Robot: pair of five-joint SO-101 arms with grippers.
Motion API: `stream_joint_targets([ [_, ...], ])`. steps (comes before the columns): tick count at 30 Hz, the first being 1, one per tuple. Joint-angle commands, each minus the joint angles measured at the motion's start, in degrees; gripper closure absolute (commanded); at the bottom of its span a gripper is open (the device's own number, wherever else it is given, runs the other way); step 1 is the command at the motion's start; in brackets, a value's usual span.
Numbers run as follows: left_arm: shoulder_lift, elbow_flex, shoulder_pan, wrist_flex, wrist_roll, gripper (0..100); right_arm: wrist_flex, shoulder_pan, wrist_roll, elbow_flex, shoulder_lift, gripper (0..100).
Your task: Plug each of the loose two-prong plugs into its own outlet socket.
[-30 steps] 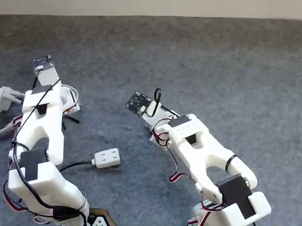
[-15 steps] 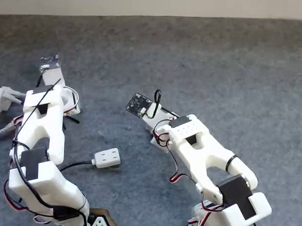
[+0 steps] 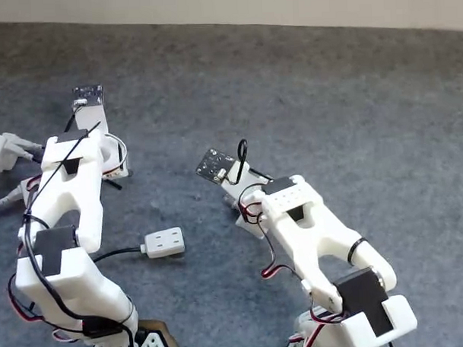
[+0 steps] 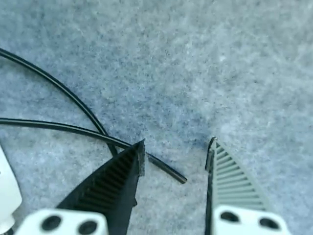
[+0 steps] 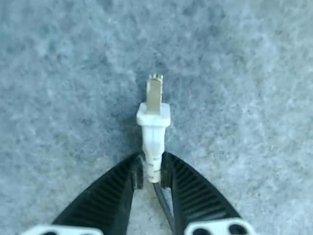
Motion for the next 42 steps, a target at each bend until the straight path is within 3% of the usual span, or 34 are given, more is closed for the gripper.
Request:
stream_joint_targets([
  [1,-0.5,-0.8,1.0,0.4,-0.4,78,0.2,1.1,0.6,-0.1,-0.3,92.2],
  [6,-0.5,-0.8,1.0,0.4,-0.4,78,0.0,0.7,0.1,-0.6,-0.3,99.8],
  [16,-1.1,-3.0,2.2,2.1,-1.1,78,-4.6,-3.2,-13.5,-3.2,-8.2,99.3],
  [21,-1.3,-15.1,5.8,17.3,-13.8,78,-4.8,-9.3,-17.8,-0.5,-24.9,99.3],
  [29,-13.7,-32.3,8.2,36.8,-21.4,71,-5.1,-18.2,-19.3,16.0,-51.5,99.3],
  [33,-26.2,-28.0,11.5,40.4,-22.0,69,-5.1,-18.5,-23.4,20.6,-58.2,99.3],
  [37,-39.6,-15.6,16.2,40.1,-23.6,69,-5.1,-18.7,-25.1,22.7,-60.0,99.3],
  [42,-57.5,5.8,21.7,28.7,-24.0,69,-5.1,-18.7,-25.1,24.6,-60.0,99.3],
])
